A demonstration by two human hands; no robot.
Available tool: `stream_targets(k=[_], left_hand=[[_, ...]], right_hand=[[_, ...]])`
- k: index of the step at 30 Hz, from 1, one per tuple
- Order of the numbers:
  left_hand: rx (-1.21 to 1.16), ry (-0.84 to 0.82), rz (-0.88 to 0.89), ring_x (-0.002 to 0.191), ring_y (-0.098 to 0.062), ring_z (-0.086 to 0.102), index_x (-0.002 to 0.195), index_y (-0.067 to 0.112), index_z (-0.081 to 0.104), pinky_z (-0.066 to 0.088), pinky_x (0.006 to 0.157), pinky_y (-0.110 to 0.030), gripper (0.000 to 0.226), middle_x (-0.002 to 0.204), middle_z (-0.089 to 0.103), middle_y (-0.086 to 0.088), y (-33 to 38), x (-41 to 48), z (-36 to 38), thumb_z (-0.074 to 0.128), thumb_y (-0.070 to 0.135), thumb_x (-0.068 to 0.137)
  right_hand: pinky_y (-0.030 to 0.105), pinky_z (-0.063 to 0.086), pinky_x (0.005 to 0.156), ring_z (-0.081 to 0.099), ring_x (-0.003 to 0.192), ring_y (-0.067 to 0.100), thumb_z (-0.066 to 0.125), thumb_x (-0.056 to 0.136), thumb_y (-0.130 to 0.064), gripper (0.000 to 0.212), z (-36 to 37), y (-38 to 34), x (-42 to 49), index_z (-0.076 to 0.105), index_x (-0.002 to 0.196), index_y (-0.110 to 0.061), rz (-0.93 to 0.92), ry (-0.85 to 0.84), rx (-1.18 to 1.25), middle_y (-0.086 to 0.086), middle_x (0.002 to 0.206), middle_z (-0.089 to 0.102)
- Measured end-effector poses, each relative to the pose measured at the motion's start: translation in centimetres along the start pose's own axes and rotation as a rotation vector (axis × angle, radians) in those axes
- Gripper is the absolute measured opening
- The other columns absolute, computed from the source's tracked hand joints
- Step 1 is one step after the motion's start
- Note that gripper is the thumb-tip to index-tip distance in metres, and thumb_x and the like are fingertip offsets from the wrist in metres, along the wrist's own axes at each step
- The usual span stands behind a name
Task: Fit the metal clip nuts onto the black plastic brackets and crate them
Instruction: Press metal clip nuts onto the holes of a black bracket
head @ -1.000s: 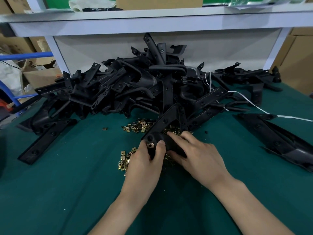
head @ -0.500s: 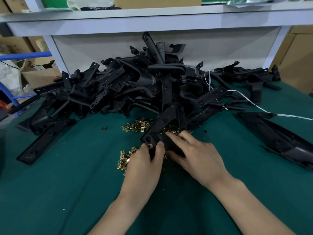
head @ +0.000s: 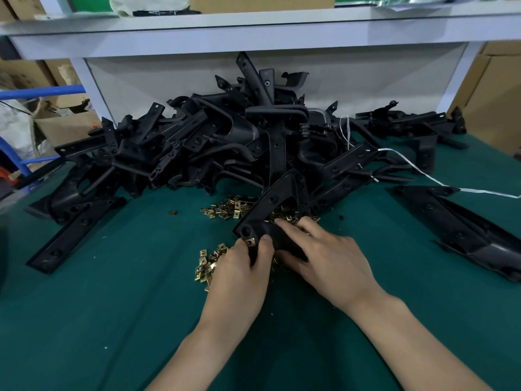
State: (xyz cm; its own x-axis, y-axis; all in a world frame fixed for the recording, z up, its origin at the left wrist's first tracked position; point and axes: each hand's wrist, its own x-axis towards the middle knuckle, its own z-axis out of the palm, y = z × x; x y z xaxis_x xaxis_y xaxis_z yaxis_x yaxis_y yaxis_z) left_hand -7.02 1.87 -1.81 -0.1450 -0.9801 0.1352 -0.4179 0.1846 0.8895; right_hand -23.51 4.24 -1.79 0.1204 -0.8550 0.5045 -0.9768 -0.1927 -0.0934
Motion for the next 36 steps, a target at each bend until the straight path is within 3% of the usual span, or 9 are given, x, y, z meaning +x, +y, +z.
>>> stream_targets(k=[4, 11, 16, 21, 25, 28, 36], left_hand=[[0.003, 0.003, 0.013, 0.046, -0.02, 0.052, 0.067, 0.013, 0.05, 0.045, 0.05, -0.043, 0.046, 0.049, 0.054, 0.0, -0.12, 0.01, 0.01, 0.051, 0.045, 0.101], [0.005, -0.01, 0.033, 0.052, -0.023, 0.057, 0.067, 0.022, 0.05, 0.047, 0.054, -0.049, 0.038, 0.057, 0.061, -0.004, -0.27, 0.12, 0.12, 0.052, 0.039, 0.102], [-0.054, -0.037, -0.008, 0.052, -0.013, 0.06, 0.068, 0.012, 0.059, 0.043, 0.052, -0.024, 0.044, 0.056, 0.065, 0.004, -0.3, 0.31, -0.03, 0.052, 0.04, 0.101], [-0.068, -0.032, -0.017, 0.052, -0.026, 0.059, 0.075, 0.012, 0.058, 0.048, 0.051, -0.041, 0.043, 0.057, 0.064, -0.001, -0.17, 0.07, -0.08, 0.052, 0.046, 0.099], [-0.018, 0.015, 0.029, 0.052, -0.014, 0.062, 0.082, 0.027, 0.058, 0.05, 0.05, -0.033, 0.037, 0.063, 0.066, 0.008, -0.1, -0.19, -0.13, 0.051, 0.061, 0.094], [0.09, 0.079, 0.101, 0.05, -0.01, 0.058, 0.078, 0.026, 0.054, 0.04, 0.044, -0.02, 0.038, 0.055, 0.06, 0.005, -0.21, -0.24, -0.07, 0.052, 0.062, 0.091], [0.289, 0.229, 0.216, 0.038, -0.012, 0.035, 0.07, 0.023, 0.043, 0.036, 0.04, -0.03, 0.038, 0.044, 0.041, 0.007, -0.29, -0.36, 0.27, 0.054, 0.055, 0.089]], right_hand=[[0.02, 0.027, 0.045, 0.06, 0.058, 0.01, 0.068, 0.09, -0.047, 0.052, -0.02, 0.01, 0.0, 0.059, 0.136, -0.026, -0.003, -0.003, -0.002, -0.011, 0.101, 0.06], [0.019, 0.026, 0.044, 0.058, 0.056, 0.009, 0.067, 0.09, -0.047, 0.052, 0.05, 0.08, -0.03, 0.058, 0.136, -0.026, -0.012, -0.002, -0.012, -0.011, 0.101, 0.059], [0.02, 0.027, 0.045, 0.059, 0.057, 0.009, 0.066, 0.09, -0.048, 0.052, 0.14, 0.14, -0.05, 0.057, 0.137, -0.026, -0.016, -0.001, -0.008, -0.011, 0.101, 0.058], [0.019, 0.027, 0.044, 0.059, 0.056, 0.009, 0.066, 0.089, -0.048, 0.052, 0.19, 0.19, 0.0, 0.059, 0.136, -0.026, -0.014, 0.006, -0.007, -0.011, 0.102, 0.06], [0.021, 0.034, 0.043, 0.062, 0.06, 0.011, 0.064, 0.089, -0.05, 0.053, 0.14, 0.17, 0.1, 0.059, 0.135, -0.026, 0.028, 0.009, 0.02, -0.011, 0.104, 0.061], [0.023, 0.037, 0.044, 0.062, 0.061, 0.012, 0.058, 0.09, -0.052, 0.053, 0.05, 0.18, 0.16, 0.057, 0.137, -0.027, 0.052, 0.003, 0.043, -0.012, 0.106, 0.06], [0.027, 0.044, 0.044, 0.063, 0.064, 0.013, 0.059, 0.091, -0.052, 0.054, 0.0, 0.12, 0.17, 0.055, 0.139, -0.028, 0.053, -0.021, 0.048, -0.011, 0.107, 0.06]])
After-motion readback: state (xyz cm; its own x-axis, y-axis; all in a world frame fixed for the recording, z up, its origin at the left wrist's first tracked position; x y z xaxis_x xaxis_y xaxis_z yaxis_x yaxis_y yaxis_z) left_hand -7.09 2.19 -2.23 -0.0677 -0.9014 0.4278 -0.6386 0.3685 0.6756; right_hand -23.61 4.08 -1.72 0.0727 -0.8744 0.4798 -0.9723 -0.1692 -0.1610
